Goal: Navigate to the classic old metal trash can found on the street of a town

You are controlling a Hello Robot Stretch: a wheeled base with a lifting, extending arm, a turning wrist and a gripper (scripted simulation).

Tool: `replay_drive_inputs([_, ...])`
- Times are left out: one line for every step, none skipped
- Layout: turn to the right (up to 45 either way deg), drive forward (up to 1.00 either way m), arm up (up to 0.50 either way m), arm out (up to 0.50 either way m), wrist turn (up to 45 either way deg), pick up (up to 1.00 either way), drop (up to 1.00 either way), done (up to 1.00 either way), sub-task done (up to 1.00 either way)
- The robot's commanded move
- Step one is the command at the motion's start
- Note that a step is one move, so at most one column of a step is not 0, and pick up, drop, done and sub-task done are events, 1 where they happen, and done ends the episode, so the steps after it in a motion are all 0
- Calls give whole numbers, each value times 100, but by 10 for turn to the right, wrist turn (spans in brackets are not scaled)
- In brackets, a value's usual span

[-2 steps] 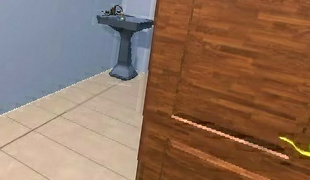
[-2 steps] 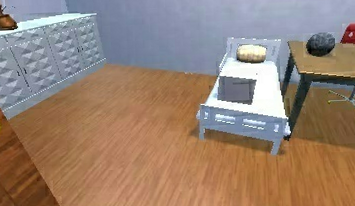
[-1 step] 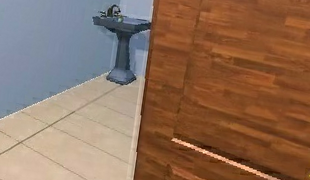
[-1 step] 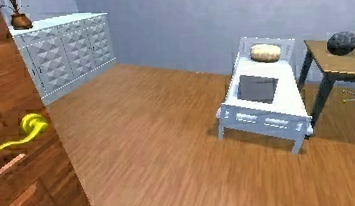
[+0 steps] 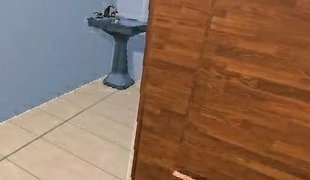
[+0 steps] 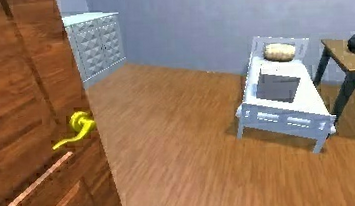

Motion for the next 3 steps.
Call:
replay_drive_inputs([450, 0, 0, 0, 0, 0, 0, 0, 0])
replay_drive_inputs([450, 0, 0, 0, 0, 0, 0, 0, 0])
replay_drive_inputs([210, 0, 0, 0, 0, 0, 0, 0, 0])
